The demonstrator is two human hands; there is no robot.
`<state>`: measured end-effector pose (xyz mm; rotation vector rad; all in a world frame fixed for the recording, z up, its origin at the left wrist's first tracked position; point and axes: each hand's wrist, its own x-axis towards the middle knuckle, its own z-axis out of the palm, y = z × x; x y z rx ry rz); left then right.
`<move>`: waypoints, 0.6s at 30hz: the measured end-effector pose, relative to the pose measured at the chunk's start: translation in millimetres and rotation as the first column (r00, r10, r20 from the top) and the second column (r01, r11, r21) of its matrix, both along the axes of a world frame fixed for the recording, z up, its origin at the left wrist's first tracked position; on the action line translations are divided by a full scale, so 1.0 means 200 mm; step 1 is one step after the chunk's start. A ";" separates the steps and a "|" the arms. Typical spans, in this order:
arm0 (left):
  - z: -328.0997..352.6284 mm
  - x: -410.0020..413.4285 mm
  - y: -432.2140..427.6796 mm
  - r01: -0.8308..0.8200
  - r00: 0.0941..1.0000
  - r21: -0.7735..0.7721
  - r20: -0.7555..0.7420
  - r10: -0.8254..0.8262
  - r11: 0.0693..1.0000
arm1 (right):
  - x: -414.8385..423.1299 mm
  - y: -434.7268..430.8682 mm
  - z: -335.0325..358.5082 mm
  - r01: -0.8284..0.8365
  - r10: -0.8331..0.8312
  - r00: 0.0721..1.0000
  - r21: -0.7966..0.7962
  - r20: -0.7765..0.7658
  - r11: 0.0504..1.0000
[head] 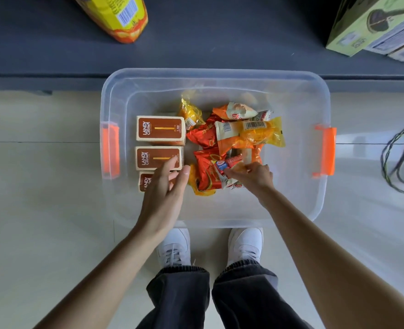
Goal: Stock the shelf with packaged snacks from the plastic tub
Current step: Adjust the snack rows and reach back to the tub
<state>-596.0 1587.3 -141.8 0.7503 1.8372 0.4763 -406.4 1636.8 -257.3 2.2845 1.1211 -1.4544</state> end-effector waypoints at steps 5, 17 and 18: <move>-0.02 -0.01 0.02 -0.011 0.998 -0.040 0.056 0.014 0.999 | -0.04 -0.01 -0.02 0.010 -0.011 0.998 -0.017 -0.064 1.000; -0.07 -0.05 0.07 -0.023 0.992 -0.092 0.119 0.034 0.995 | -0.13 -0.04 0.09 0.057 -0.042 0.942 0.036 -0.333 0.998; -0.08 -0.05 0.08 -0.061 0.983 -0.095 0.166 0.076 0.994 | -0.13 -0.03 0.14 0.120 -0.090 0.907 0.047 -0.411 0.992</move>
